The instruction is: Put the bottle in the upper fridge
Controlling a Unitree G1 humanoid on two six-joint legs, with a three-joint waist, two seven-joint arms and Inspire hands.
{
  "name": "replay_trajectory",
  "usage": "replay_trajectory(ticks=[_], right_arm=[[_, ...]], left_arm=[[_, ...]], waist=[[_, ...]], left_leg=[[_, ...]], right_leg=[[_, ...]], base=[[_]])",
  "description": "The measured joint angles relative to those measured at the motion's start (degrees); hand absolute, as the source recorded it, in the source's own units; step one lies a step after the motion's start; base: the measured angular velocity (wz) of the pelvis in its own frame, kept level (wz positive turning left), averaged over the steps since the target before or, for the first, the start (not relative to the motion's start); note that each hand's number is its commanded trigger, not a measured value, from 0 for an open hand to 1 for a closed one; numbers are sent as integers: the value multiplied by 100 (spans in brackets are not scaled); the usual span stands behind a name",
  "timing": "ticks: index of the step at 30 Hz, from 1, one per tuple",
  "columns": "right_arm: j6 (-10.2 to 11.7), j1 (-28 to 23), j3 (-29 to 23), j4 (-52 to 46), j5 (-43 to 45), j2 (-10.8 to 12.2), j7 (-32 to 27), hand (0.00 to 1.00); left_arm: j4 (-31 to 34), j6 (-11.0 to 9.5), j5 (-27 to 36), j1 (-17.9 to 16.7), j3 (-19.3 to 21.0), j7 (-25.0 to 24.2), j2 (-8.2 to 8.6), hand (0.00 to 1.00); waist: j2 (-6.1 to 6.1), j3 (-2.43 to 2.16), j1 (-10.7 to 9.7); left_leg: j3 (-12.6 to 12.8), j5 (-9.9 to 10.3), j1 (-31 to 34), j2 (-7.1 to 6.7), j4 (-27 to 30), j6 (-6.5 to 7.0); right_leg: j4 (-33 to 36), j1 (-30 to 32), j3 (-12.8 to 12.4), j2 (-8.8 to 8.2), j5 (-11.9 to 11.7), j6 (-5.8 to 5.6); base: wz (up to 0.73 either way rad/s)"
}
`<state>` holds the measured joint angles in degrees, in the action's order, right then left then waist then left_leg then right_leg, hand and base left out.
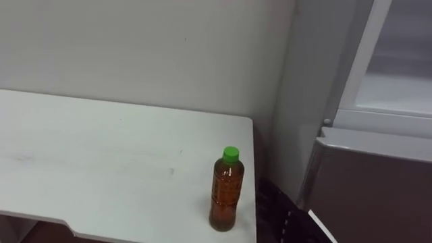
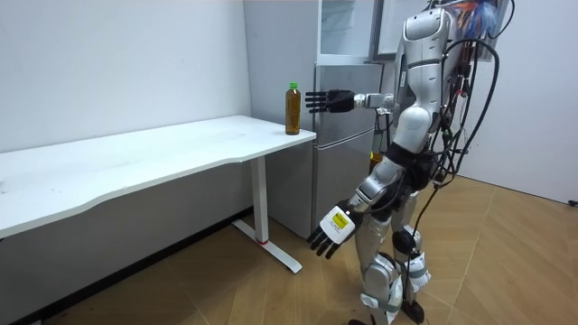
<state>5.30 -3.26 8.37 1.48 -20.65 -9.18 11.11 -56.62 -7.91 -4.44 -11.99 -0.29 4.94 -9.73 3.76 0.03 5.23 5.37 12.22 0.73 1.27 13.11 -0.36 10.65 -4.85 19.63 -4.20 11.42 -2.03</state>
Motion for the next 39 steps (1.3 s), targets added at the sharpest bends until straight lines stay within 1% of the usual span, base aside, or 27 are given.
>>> replay_trajectory(ticks=[2,5,9,10,12,13,16,17,18,19,20,21,23,25,27,31,35,37,39], right_arm=[[0,41,2,0,-46,-14,-64,0],[0,247,3,0,-157,-36,-270,0],[0,497,6,49,-189,-49,-517,0],[0,550,32,58,-193,-49,-563,0],[0,636,81,80,-208,-49,-637,0],[0,687,112,102,-214,-54,-683,0],[1,752,168,141,-340,-56,-750,0],[1,788,172,187,-363,-55,-752,0],[1,846,174,267,-386,-56,-782,0],[1,908,175,308,-394,-56,-844,0],[1,946,172,315,-401,-56,-873,0],[2,1031,170,352,-432,-57,-918,0],[4,1134,170,495,-470,-73,-977,0],[4,1196,170,661,-473,-80,-1091,0],[4,1206,170,762,-480,-98,-1156,0],[4,1290,170,1035,-378,-239,-1290,0],[4,1358,169,1148,-354,-242,-1488,0],[4,1366,171,1153,-357,-242,-1601,0],[4,1438,172,1255,-355,-242,-1672,0]], left_arm=[[2,5,1,0,0,34,0,0],[4,38,-18,-7,6,118,-1,0],[4,155,-19,-50,10,204,-4,0],[3,171,-20,-104,9,224,-9,0],[-3,203,-23,-193,8,225,-27,0],[-4,262,-29,-239,4,225,-37,0],[-5,323,-31,-323,4,232,-42,0],[-5,342,-31,-324,-2,232,-42,0],[-5,381,-31,-321,-24,229,-41,0],[-11,391,-32,-325,-44,226,-41,0],[-12,400,-32,-325,-45,224,-41,0],[-15,434,-32,-321,-49,217,-40,0],[-15,505,-45,-314,-53,211,-43,0],[-10,573,-243,-317,-46,183,-46,0],[6,640,-380,-313,-48,157,-43,0],[15,769,-657,-316,-46,85,-40,0],[12,877,-792,-311,-51,85,-39,0],[14,924,-903,-304,-54,85,-37,0],[15,940,-903,-310,-76,87,-35,0]], waist=[[-3,1,9],[-6,-1,23],[-25,8,147],[-30,12,164],[-37,16,164],[-39,18,162],[-43,22,161],[-44,24,161],[-60,35,165],[-64,31,176],[-53,26,195],[-49,35,188],[-41,29,181],[-24,18,207],[-21,20,219],[16,41,310],[71,67,309],[91,63,311],[85,67,312]], left_leg=[[-2,-4,18,1,-42,-2],[-5,-27,101,1,-41,-4],[-12,-60,103,1,-37,-5],[-20,-61,103,1,-37,-5],[-36,-63,105,-2,-35,-5],[-56,-68,117,-6,-32,-5],[-104,-83,168,-11,5,-2],[-111,-84,172,-12,12,-1],[-114,-87,197,-13,23,1],[-114,-94,254,-14,31,2],[-118,-100,284,-13,30,2],[-134,-115,326,-15,26,3],[-164,-139,375,-23,27,7],[-189,-169,426,-27,28,7],[-227,-184,467,-34,42,11],[-263,-205,482,-54,43,22],[-316,-214,519,-75,59,31],[-344,-217,554,-83,72,35],[-355,-220,559,-85,76,37]], right_leg=[[-1,12,13,0,0,0],[-3,83,48,-1,-5,8],[-7,99,104,-9,-12,17],[-7,98,109,-9,-12,17],[-7,95,124,-11,-12,17],[-7,95,151,-14,-12,17],[-5,112,239,-24,-12,17],[-4,112,239,-25,-12,17],[-2,122,241,-27,-12,18],[9,165,242,-29,-15,21],[11,190,245,-29,-18,28],[7,210,260,-29,-29,44],[7,234,306,-35,-34,53],[12,275,349,-40,-41,62],[14,289,403,-48,-43,65],[23,293,423,-65,-42,65],[22,294,470,-79,-43,64],[19,300,505,-83,-44,63],[19,302,513,-85,-44,63]], base=[[2],[0],[1],[3],[5],[8],[11],[6],[0],[0],[0],[6],[9],[8],[11],[6],[7],[9],[5]])
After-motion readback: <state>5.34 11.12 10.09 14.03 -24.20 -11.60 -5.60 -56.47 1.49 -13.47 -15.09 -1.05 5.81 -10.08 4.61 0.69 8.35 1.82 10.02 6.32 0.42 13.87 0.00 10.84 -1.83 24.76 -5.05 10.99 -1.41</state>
